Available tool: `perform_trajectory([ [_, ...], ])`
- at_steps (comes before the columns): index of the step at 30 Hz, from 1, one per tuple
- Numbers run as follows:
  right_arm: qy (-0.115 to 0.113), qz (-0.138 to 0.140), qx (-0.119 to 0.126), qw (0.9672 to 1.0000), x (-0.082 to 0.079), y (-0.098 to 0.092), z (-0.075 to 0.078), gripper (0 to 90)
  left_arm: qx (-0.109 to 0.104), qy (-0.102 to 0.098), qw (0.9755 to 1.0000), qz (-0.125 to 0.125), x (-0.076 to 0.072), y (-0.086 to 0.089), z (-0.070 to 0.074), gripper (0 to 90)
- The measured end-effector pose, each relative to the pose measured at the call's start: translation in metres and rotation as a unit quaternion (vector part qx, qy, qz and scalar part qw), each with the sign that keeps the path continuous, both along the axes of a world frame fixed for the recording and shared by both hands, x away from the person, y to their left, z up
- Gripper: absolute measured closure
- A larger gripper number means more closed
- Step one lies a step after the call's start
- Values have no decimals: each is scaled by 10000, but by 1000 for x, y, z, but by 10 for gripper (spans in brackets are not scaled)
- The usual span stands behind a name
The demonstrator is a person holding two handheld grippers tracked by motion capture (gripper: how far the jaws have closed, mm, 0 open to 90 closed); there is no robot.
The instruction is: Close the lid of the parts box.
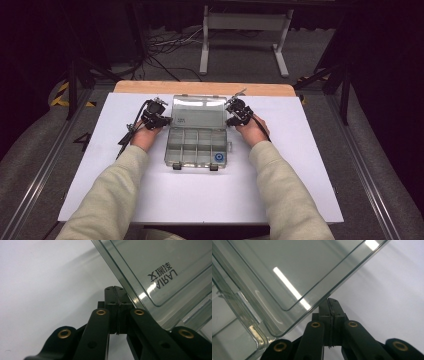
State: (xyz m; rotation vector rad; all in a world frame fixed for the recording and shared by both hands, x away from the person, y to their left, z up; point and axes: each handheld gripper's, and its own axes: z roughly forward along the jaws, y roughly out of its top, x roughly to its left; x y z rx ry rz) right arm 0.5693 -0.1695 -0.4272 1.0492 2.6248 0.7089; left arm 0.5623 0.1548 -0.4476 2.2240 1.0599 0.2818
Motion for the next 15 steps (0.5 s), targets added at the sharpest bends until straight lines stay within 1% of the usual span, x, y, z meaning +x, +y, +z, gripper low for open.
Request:
perform_trajectory([
  [2,-48,-10,44,10000,0,-1,3,900,-48,-2,10000,20,0,0,1,896],
  [4,-120,-36,90,9999,0,-2,5,900,-21,-39,10000,22,0,0,2,896],
  [5,-140,-57,133,9998,0,-3,5,900,-14,-95,9999,39,-1,0,2,896],
  [7,-166,-87,172,9997,0,-4,6,900,-28,-88,9999,64,-1,-1,3,896],
  [8,-214,-89,184,9996,0,-4,7,900,-6,-116,9999,42,-2,-1,4,896],
  [9,-288,-107,194,9993,-1,-4,9,900,-19,-132,9999,66,-2,-1,5,896],
  [11,-363,-114,236,9990,-2,-5,11,900,-58,-130,9999,77,-3,0,7,896],
  [12,-415,-105,253,9988,-2,-5,13,900,-51,-167,9998,83,-3,1,7,896],
  [15,-490,-98,277,9984,-3,-5,16,900,-68,-217,9997,85,-4,2,10,895],
])
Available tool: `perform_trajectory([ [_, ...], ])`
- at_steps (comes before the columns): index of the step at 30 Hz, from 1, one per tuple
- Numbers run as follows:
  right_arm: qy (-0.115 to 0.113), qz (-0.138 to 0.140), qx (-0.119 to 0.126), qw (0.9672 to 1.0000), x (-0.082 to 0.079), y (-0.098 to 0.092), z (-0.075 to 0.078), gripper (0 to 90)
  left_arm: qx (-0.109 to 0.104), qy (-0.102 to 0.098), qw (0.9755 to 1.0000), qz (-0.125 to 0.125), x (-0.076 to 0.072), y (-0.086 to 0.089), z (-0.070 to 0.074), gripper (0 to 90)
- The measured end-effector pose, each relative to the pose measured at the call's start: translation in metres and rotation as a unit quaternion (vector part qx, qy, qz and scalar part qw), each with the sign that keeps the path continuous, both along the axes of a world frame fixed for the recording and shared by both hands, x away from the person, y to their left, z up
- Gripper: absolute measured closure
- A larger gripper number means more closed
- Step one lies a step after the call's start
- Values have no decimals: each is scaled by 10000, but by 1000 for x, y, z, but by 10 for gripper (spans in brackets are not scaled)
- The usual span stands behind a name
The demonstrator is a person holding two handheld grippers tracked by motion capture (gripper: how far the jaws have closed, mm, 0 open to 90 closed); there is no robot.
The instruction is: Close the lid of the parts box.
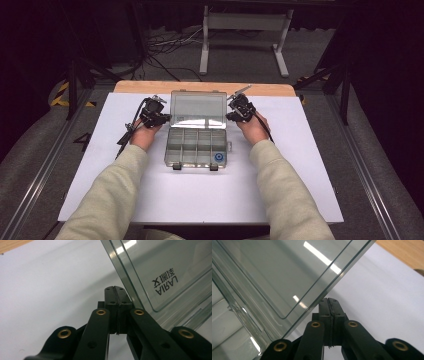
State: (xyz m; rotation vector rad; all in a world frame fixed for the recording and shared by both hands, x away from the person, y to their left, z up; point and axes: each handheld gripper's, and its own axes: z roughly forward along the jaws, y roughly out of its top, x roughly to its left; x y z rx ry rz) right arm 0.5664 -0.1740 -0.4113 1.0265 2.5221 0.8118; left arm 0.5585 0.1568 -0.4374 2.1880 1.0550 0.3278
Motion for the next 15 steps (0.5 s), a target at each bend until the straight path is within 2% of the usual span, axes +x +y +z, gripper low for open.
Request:
perform_trajectory([
  [2,-43,7,21,10000,-1,0,2,900,41,-66,10000,-11,0,1,1,896],
  [7,-140,14,162,9998,-2,-1,8,900,-119,-110,9999,28,-2,2,6,896],
  [9,-160,29,184,9997,-3,-1,10,900,-77,-218,9997,16,-3,3,8,896],
  [15,-259,48,263,9993,-5,-3,15,900,-164,-235,9996,29,-5,3,13,896],
])
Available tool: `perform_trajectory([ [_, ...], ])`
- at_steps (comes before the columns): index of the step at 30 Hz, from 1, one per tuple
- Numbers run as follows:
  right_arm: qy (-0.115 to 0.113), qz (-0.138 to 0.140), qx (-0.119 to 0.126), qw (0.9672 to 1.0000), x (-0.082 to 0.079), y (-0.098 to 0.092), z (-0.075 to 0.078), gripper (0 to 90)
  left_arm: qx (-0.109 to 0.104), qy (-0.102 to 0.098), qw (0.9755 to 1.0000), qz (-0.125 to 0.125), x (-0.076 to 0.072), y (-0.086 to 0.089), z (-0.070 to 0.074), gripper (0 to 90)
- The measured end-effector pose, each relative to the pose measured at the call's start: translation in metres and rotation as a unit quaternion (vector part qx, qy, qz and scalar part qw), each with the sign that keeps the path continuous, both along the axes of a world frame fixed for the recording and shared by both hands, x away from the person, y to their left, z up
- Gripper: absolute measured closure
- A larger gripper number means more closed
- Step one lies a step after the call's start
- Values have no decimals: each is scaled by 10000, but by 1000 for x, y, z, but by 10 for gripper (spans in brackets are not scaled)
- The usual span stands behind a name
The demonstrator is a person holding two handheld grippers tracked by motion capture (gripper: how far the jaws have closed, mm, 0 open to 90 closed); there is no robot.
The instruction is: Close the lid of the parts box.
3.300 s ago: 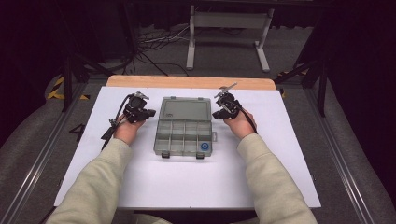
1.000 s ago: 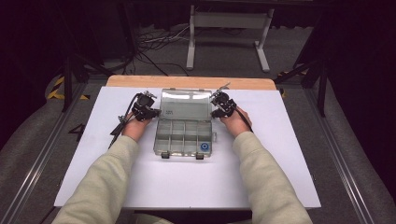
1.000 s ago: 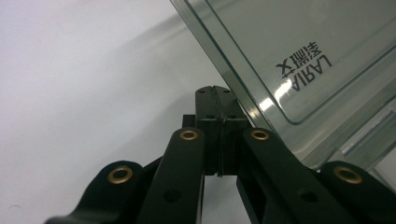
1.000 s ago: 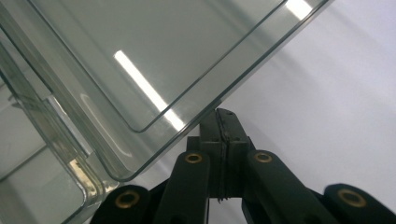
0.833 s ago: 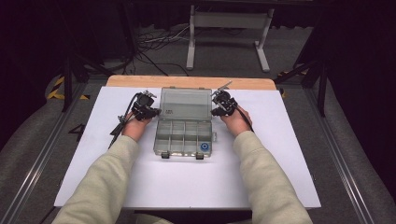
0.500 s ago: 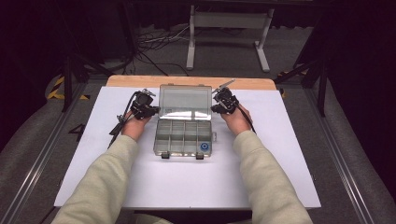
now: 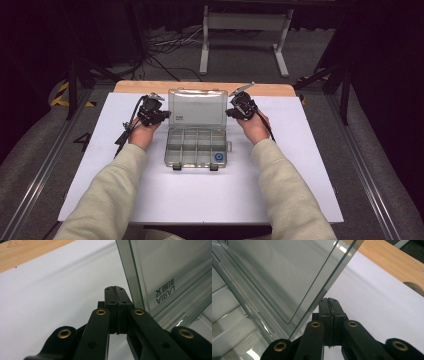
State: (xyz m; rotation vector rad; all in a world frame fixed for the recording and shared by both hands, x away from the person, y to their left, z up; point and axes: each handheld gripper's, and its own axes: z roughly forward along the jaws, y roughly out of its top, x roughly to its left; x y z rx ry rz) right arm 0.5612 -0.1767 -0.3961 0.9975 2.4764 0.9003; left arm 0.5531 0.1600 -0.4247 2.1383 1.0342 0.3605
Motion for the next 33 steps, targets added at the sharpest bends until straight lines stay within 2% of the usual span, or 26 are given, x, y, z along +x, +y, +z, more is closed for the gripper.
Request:
perform_trajectory([
  [2,-2,-13,23,10000,-1,0,2,900,42,-83,9999,-37,0,1,2,896],
  [5,-43,34,42,10000,-3,-1,5,900,-54,-70,10000,-36,-2,2,4,896],
  [6,-66,45,58,10000,-3,-1,6,900,-21,-109,9999,-69,-2,3,5,896],
  [11,-135,91,135,9998,-7,-2,12,900,-139,-179,9997,-99,-6,5,11,895],
  [13,-161,112,142,9997,-8,-3,13,900,-106,-213,9996,-144,-6,6,12,895],
  [18,-227,184,200,9994,-12,-4,20,900,-200,-232,9994,-152,-10,7,16,896],
  [19,-252,191,196,9993,-13,-4,21,900,-157,-285,9993,-197,-10,8,17,896],
  [24,-296,238,264,9989,-18,-5,27,900,-255,-311,9989,-230,-14,10,22,895],
  [27,-332,286,296,9986,-21,-6,30,900,-196,-389,9986,-300,-17,12,24,896],
  [33,-346,355,349,9982,-27,-8,33,900,-328,-458,9976,-408,-22,15,29,895],
])
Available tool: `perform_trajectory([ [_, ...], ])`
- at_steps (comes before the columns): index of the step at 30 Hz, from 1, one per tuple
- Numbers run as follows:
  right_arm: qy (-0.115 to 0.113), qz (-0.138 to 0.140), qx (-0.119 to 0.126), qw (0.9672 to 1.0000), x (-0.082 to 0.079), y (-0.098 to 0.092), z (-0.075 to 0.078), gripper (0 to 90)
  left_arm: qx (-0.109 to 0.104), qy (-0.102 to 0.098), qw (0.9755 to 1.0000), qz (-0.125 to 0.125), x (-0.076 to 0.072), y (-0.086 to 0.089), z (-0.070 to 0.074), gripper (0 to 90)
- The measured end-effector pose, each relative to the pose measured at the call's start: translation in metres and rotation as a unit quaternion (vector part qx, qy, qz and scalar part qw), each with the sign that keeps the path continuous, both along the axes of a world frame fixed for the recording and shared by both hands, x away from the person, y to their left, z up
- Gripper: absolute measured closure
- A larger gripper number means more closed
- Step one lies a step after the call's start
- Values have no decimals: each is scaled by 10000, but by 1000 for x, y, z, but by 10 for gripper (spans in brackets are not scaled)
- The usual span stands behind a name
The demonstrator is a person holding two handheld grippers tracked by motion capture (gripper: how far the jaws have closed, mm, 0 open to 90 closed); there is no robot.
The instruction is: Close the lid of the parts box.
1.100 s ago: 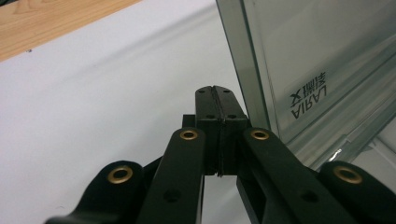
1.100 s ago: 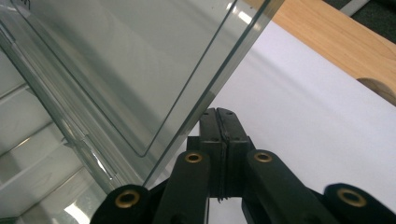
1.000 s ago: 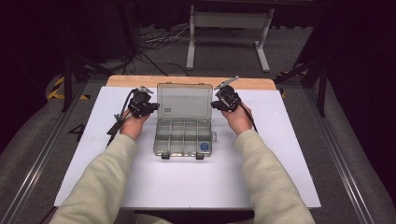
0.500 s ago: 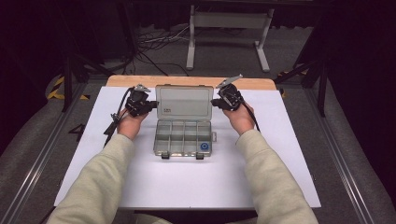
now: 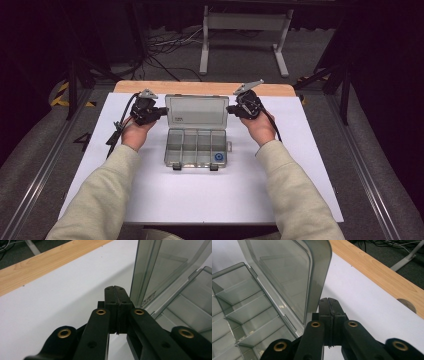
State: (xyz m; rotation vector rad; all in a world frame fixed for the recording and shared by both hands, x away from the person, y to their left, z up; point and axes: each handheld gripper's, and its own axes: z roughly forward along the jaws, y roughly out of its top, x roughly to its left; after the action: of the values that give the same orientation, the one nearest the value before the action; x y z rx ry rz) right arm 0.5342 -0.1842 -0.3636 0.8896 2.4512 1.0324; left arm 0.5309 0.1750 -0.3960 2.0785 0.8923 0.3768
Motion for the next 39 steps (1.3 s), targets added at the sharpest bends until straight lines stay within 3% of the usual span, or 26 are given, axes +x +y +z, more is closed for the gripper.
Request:
perform_trajectory([
  [23,-171,347,120,9992,-29,-2,12,900,-317,-87,9989,-335,-18,10,6,896],
  [39,-52,532,240,9983,-44,-6,10,900,-419,-25,9972,-626,-30,13,7,895],
])
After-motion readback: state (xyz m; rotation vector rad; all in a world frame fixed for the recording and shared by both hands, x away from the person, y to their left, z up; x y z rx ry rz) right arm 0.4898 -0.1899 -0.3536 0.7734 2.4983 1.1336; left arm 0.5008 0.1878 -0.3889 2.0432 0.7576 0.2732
